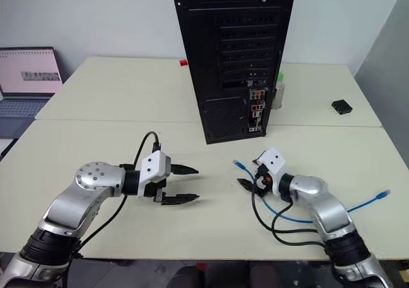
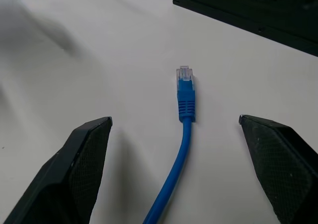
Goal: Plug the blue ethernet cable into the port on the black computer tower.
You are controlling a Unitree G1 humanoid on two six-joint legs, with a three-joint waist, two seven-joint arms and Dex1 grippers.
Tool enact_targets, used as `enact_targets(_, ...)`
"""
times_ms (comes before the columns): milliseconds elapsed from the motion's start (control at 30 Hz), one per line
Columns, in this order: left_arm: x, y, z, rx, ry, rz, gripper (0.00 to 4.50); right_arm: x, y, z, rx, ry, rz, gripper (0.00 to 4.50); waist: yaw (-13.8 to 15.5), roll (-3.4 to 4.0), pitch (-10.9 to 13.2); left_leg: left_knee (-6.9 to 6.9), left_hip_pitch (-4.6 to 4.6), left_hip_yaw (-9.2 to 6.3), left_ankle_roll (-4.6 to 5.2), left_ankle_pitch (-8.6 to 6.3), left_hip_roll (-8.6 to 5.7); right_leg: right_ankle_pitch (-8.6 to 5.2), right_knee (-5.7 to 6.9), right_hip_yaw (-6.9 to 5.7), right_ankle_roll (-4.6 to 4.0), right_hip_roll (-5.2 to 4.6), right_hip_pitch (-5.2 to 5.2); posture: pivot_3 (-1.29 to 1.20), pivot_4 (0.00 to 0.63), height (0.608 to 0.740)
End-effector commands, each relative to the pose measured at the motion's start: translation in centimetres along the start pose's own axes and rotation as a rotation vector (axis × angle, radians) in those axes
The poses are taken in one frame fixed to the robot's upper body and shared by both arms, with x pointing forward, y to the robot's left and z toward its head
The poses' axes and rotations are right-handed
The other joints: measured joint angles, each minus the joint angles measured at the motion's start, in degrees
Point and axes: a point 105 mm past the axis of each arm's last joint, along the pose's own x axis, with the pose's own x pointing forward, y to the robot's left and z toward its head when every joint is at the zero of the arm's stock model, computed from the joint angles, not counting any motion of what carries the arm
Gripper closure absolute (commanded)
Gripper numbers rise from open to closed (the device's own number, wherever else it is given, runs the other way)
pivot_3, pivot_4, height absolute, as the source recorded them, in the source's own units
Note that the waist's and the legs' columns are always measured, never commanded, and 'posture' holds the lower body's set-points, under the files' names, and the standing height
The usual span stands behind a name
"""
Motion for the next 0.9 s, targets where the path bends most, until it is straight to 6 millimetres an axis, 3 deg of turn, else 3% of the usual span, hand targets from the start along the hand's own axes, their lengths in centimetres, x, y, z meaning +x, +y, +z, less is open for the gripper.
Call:
enact_targets(33,0.2,0.1,0.6,0.045,-0.012,0.0,0.88,1.1,-0.4,0.2,-0.043,-0.002,-0.017,0.53,-0.03,0.0,0.0,0.0,0.0,0.0,0.0,0.0,0.0,0.0,0.01,0.01,0.0,0.0,0.0,0.0,0.15,0.74)
enact_targets(67,0.2,0.1,0.6,0.047,-0.011,0.001,0.88,1.3,-0.4,0.0,-0.042,0.002,-0.021,0.59,-0.03,0.01,0.0,0.0,0.01,0.0,0.0,0.0,0.0,0.0,0.01,0.0,0.0,0.0,0.0,0.0,0.15,0.74)
enact_targets(400,1.1,0.5,0.6,0.042,-0.022,-0.005,0.88,1.7,0.1,-0.4,-0.108,0.032,0.004,2.76,-0.05,0.0,-0.02,0.02,0.02,0.0,0.0,0.0,0.0,0.0,0.05,-0.01,0.0,0.0,0.0,0.0,0.15,0.74)
enact_targets(600,1.5,0.8,0.5,0.047,-0.024,-0.022,0.88,1.8,1.4,1.0,-0.22,0.005,0.07,4.33,-0.04,0.01,-0.02,0.02,0.04,0.0,0.01,0.0,0.0,0.01,0.06,-0.01,-0.01,0.01,0.01,0.0,0.15,0.74)
enact_targets(733,1.7,1.0,0.5,0.064,-0.015,-0.047,0.88,1.2,4.3,3.0,-0.315,-0.031,0.211,4.43,-0.03,0.01,-0.02,0.01,0.01,-0.02,0.01,0.0,0.0,0.0,0.04,-0.04,-0.01,0.01,0.0,0.0,0.15,0.74)
enact_targets(900,2.1,1.4,0.7,0.099,-0.02,-0.063,0.88,0.5,6.2,4.2,-0.347,-0.036,0.302,4.43,-0.01,0.01,-0.02,0.02,-0.01,-0.07,0.01,0.0,-0.01,0.01,0.04,-0.08,-0.01,0.0,-0.01,0.0,0.15,0.74)
